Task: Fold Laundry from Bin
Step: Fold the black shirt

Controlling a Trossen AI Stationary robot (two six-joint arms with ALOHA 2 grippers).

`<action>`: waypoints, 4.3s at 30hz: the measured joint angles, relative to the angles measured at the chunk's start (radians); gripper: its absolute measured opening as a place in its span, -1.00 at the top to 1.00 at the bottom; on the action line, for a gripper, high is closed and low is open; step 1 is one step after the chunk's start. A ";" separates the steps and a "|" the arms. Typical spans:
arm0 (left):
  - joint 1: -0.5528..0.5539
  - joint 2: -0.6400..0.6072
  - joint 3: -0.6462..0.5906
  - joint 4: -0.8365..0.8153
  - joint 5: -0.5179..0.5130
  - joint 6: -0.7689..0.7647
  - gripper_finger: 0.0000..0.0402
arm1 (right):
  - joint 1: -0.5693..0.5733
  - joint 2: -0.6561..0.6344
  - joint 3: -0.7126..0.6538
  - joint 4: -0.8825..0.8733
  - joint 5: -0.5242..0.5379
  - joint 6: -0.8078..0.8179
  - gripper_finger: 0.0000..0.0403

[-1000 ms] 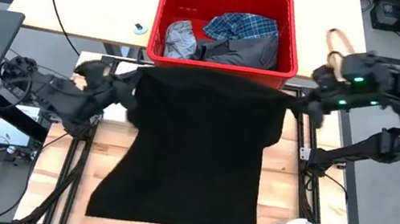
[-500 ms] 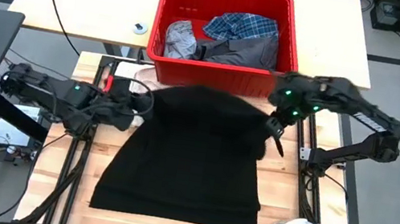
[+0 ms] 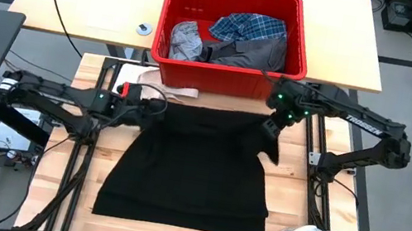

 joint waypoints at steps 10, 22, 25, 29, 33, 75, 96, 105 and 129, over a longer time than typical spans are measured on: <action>0.169 0.000 -0.006 0.185 -0.125 0.106 0.92 | -0.109 0.000 -0.004 0.073 0.190 -0.107 0.90; 0.233 -0.003 0.025 0.289 -0.044 0.395 -0.16 | -0.136 0.000 0.009 0.078 0.169 -0.227 0.13; 0.219 -0.005 0.079 0.340 0.089 0.592 -0.39 | -0.139 -0.018 0.020 0.078 0.055 -0.277 -0.03; 0.135 -0.005 0.121 0.388 0.537 0.797 -0.47 | -0.052 -0.037 0.022 0.096 -0.064 -0.301 -0.09; -0.043 0.020 0.122 0.356 0.789 0.679 -0.48 | 0.123 -0.033 0.021 0.106 -0.083 -0.286 -0.07; -1.084 0.666 0.115 0.034 0.835 0.398 -0.13 | 0.667 -0.017 -0.282 0.686 -0.013 0.331 -0.06; -1.033 0.598 0.279 -0.010 0.948 0.350 0.98 | 0.667 -0.017 -0.282 0.714 -0.048 0.338 -0.06; -1.100 0.507 0.604 -0.197 1.052 0.051 0.98 | 0.667 -0.017 -0.282 0.701 -0.093 0.330 -0.06; -0.512 0.675 0.866 0.071 0.634 0.702 0.97 | 0.940 -0.026 -0.282 0.930 0.264 0.501 -0.05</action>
